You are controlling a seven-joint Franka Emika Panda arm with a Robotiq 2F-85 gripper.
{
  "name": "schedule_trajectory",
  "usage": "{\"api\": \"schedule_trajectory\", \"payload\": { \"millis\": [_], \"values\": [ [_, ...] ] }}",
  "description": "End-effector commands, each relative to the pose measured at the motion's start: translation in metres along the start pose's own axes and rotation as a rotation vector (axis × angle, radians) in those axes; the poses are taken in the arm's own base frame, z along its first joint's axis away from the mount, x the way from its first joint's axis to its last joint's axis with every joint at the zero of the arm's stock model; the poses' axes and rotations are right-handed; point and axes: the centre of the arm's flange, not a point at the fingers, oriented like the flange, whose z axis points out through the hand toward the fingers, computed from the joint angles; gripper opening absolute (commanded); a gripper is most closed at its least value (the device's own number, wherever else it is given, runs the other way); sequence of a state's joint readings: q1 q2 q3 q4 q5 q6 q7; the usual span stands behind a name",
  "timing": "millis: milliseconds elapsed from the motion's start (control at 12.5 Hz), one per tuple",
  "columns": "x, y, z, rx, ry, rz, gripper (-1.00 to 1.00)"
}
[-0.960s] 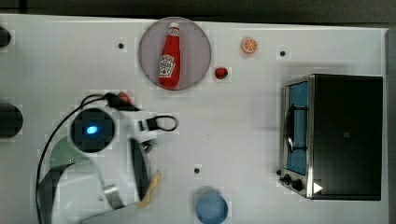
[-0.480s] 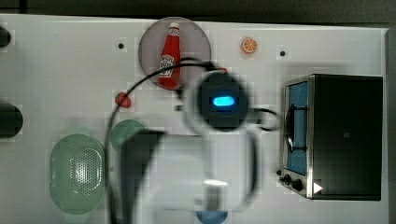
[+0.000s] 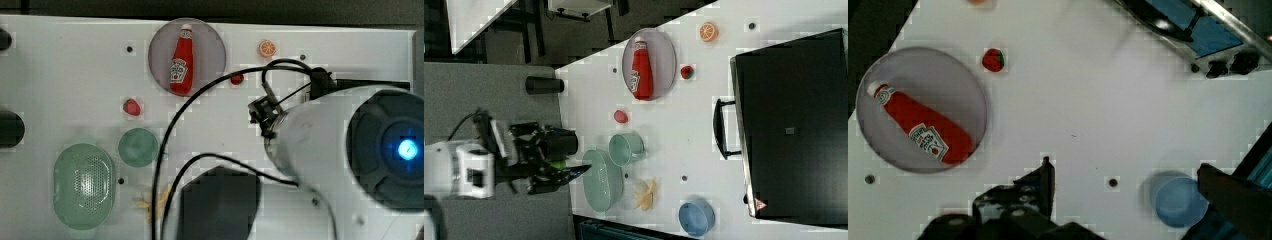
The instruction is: Pick Banana and place it in mug.
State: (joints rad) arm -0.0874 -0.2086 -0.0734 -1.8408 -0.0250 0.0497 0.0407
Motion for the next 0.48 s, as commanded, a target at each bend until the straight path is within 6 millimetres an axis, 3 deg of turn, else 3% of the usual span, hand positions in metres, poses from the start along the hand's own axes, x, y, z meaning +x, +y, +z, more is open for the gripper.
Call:
{"api": "schedule_trajectory", "payload": {
  "millis": [80, 480],
  "values": [
    [-0.0246, -0.0229, 0.0047, -0.013, -0.029, -0.079, 1.0],
    [-0.0235, -0.0236, 0.0102, -0.021, -0.036, -0.078, 1.0]
  ]
}}
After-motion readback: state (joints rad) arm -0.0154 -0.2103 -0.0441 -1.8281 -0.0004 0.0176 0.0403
